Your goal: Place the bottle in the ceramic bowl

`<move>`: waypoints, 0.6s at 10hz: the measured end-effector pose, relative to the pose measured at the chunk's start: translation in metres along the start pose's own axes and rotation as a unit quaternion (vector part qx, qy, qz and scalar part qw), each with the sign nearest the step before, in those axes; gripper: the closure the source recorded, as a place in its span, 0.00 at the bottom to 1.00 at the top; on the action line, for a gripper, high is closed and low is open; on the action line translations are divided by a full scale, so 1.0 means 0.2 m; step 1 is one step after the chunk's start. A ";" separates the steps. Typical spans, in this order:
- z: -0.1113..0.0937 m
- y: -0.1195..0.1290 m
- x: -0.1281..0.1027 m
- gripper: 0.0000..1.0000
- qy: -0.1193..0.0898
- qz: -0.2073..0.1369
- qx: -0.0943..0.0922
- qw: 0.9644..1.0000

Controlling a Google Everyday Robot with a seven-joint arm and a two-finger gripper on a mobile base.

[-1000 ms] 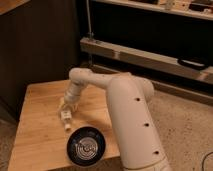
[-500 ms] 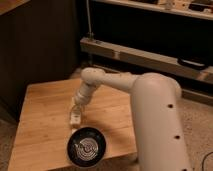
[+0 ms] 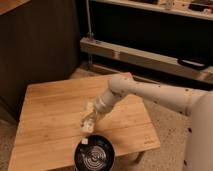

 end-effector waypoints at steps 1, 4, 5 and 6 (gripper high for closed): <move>-0.02 -0.01 0.02 1.00 -0.009 0.001 -0.012 1.000; -0.01 0.05 0.07 1.00 -0.021 -0.025 -0.045 0.998; 0.00 0.08 0.08 0.98 -0.018 -0.041 -0.050 0.998; 0.00 0.13 0.14 0.85 0.002 -0.100 -0.061 0.993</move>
